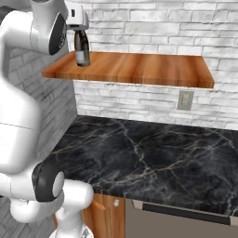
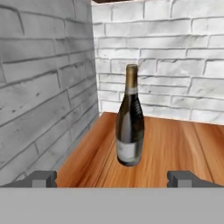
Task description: Get the candle and the wine from the cabinet and move them to the dining counter.
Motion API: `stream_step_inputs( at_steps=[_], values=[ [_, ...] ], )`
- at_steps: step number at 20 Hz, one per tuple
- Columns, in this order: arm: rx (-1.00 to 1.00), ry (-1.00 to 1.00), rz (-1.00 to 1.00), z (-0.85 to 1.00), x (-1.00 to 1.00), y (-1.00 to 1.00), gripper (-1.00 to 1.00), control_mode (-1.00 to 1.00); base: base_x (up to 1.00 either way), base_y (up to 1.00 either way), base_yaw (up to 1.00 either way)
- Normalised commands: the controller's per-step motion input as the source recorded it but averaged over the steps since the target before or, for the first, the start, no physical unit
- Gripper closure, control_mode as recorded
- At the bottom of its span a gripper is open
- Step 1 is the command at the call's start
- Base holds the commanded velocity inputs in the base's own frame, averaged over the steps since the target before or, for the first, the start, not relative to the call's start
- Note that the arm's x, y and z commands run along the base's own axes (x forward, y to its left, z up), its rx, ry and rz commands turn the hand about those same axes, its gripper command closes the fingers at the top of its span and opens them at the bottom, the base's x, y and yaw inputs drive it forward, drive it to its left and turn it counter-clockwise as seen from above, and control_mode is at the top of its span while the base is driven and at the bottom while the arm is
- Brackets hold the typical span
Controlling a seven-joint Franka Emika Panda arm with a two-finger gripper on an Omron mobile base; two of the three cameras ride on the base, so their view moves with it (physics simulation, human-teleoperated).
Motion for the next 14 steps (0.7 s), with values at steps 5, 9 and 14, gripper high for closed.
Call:
stream_step_inputs(
  at_steps=[5,9,14],
  values=[
    [0.00,0.00,0.00,0.00,0.46,0.06,-1.00,-1.00,0.00,0.00,0.00],
    [0.00,0.00,0.00,0.00,0.41,0.10,-1.00,-1.00,0.00,0.00,0.00],
    [0.00,0.00,0.00,0.00,0.44,0.07,-1.00,-1.00,0.00,0.00,0.00]
  ],
)
